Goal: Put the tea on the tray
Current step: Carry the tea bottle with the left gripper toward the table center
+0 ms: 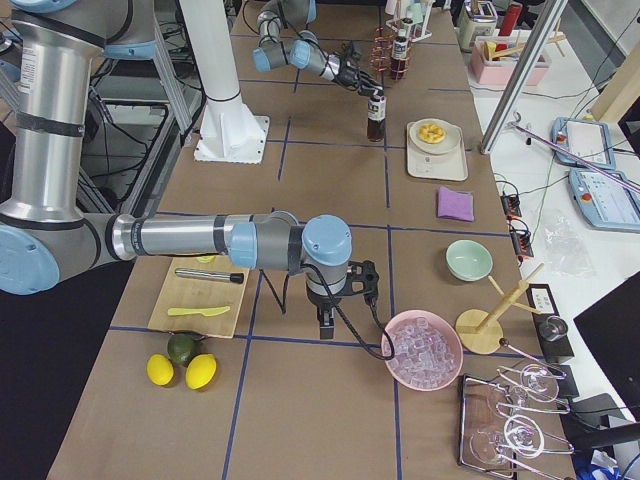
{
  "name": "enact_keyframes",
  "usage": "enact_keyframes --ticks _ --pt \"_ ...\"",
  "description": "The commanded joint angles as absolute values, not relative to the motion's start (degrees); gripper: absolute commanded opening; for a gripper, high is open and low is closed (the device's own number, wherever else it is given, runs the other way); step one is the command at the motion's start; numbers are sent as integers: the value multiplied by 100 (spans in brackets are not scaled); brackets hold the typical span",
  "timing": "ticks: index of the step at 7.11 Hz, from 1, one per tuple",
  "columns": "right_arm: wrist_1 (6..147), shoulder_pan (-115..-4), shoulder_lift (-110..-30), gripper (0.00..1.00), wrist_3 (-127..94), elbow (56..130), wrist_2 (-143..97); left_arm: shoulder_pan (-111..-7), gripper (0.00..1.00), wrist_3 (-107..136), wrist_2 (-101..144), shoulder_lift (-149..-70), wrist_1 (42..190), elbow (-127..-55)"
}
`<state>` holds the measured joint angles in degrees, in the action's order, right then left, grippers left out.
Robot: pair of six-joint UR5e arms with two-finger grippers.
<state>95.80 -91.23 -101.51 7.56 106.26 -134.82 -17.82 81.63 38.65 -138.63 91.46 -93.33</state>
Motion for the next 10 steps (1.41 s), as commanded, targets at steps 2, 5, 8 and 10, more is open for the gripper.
enact_keyframes --ticks 2,5,8,10 --pt "9580 -9123 -10151 100 756 10617 -13482 -1696 9 8165 3841 -13869 9158 -9194" --pt "9580 -9123 -10151 100 756 10608 -13482 -1644 71 8156 3850 -13869 9202 -9184" --pt "9580 -9123 -10143 100 756 10608 -13482 -1661 100 8086 3876 -13816 9202 -9534" --pt "9580 -9123 -10143 100 765 10608 -13482 -1670 100 7651 3955 -13328 9141 -10907"
